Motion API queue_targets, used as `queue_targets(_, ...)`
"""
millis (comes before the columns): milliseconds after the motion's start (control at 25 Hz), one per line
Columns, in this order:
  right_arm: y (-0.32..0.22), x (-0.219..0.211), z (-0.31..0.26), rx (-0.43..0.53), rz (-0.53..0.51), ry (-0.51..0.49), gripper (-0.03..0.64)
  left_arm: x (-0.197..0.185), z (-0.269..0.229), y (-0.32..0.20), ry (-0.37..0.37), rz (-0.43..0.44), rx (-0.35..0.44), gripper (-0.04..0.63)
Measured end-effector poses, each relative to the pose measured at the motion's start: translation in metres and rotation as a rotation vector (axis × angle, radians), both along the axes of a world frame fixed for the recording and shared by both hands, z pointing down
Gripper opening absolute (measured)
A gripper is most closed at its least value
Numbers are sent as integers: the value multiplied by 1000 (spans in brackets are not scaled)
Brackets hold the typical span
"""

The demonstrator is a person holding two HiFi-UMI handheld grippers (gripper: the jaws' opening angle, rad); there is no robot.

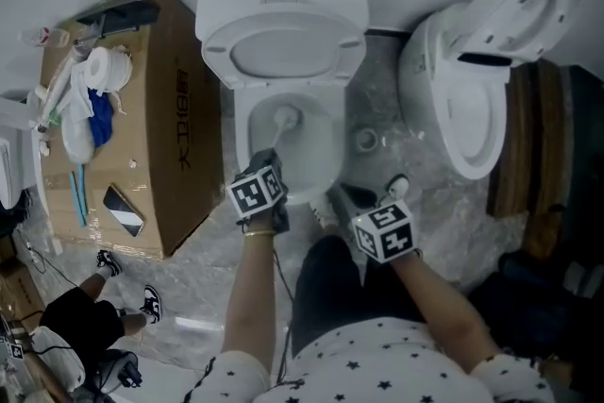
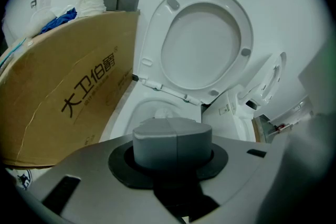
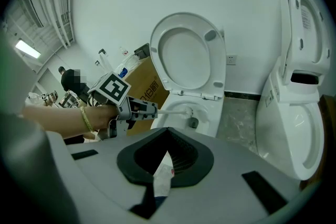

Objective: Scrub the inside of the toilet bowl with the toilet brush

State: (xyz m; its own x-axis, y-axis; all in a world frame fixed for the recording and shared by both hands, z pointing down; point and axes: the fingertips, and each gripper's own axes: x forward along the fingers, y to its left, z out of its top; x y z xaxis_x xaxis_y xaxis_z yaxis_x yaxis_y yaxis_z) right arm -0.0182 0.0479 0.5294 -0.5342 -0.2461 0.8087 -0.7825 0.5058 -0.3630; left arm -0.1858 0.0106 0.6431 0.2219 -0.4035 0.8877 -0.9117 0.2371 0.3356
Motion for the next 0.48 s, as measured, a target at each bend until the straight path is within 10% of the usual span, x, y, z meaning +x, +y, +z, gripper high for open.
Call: queue_targets(480, 7, -6, 27, -57, -24, 11, 6, 1, 33, -31, 4, 18, -13, 147)
